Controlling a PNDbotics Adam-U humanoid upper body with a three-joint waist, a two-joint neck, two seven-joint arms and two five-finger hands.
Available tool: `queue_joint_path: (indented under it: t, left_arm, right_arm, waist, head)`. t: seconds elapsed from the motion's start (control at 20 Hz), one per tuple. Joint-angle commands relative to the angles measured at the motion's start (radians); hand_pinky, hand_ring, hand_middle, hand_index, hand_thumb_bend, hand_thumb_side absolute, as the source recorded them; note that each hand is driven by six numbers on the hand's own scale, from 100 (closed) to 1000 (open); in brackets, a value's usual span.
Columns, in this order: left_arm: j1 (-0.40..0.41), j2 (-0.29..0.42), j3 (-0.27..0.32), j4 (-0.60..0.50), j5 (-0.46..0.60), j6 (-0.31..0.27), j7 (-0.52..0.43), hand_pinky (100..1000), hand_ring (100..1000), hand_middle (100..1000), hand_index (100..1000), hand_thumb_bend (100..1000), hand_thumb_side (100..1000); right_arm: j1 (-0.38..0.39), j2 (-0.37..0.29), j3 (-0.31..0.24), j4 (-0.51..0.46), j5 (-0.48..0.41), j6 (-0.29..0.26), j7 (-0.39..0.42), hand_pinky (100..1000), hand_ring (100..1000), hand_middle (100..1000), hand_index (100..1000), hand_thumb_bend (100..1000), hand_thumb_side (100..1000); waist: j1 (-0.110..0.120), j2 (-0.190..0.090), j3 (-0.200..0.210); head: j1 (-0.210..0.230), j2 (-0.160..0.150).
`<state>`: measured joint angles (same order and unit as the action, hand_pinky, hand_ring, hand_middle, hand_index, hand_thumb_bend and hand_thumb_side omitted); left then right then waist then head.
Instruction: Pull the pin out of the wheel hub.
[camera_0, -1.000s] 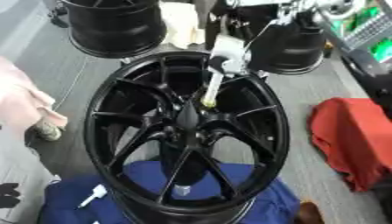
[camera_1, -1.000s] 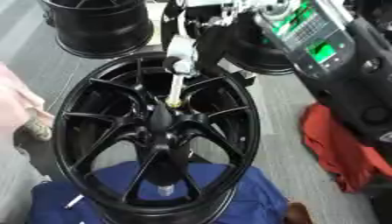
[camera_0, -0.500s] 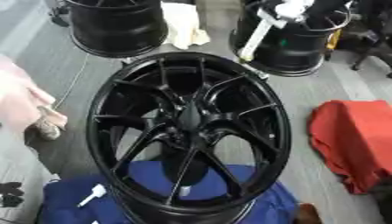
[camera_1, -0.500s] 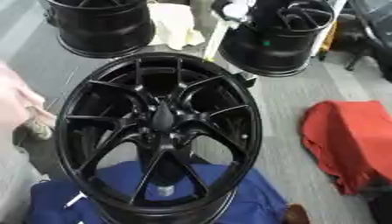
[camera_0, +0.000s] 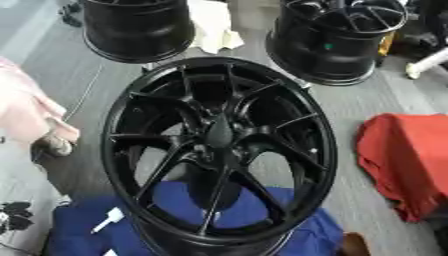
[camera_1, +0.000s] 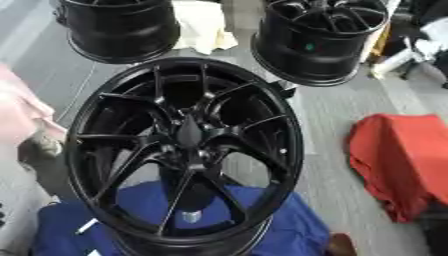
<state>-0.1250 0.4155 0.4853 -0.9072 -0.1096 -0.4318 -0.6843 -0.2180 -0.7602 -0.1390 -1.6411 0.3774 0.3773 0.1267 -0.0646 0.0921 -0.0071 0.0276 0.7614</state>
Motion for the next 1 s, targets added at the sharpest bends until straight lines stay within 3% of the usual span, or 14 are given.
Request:
queue_joint_path:
  t: [0.05,0.2,0.35,0.6,0.8,1.0]
  left_arm:
    - [-0.009,0.036,0.011,-0.013,0.009,-0.081,-0.071,738,659,623,783,267,781]
    - [-0.008,0.035,0.011,-0.01,0.01,-0.084,-0.069,738,660,623,783,268,781]
    - [-0.009,0.034,0.01,-0.007,0.01,-0.086,-0.069,738,660,623,783,268,781]
    - [-0.013,0.03,0.009,-0.007,0.01,-0.086,-0.069,738,660,623,783,268,781]
    - [-0.017,0.026,0.006,-0.007,0.011,-0.085,-0.071,737,660,623,783,269,780]
    - [-0.025,0.019,0.004,-0.008,0.013,-0.082,-0.075,737,659,621,782,268,780]
  right_arm:
    - [0.069,0.106,-0.101,0.097,-0.002,0.037,-0.207,808,832,871,950,268,479]
    - [0.124,0.201,-0.126,0.185,-0.039,0.055,-0.37,835,869,929,967,290,509]
    - [0.124,0.256,-0.108,0.213,-0.077,0.037,-0.497,825,860,927,961,284,500]
    - [0.058,0.316,-0.026,0.193,-0.095,-0.024,-0.596,769,793,853,922,225,468]
    - [0.005,0.376,0.077,0.179,-0.129,-0.112,-0.619,692,682,754,884,110,442]
    - [-0.025,0.451,0.175,0.256,-0.211,-0.249,-0.666,666,634,710,858,100,433]
  waist:
    - [0.005,-0.005,-0.004]
    - [0.009,-0.004,-0.007]
    - [0.011,-0.006,-0.005]
    - [0.015,-0.006,0.005]
    - [0.019,-0.004,0.011]
    - [0.025,0.0,0.016]
  head:
    - [0.007,-0.015]
    - [0.008,-0.015]
    - [0.002,-0.014]
    - [-0.003,-0.016]
    - [-0.011,-0.018]
    - [-0.015,-0.025]
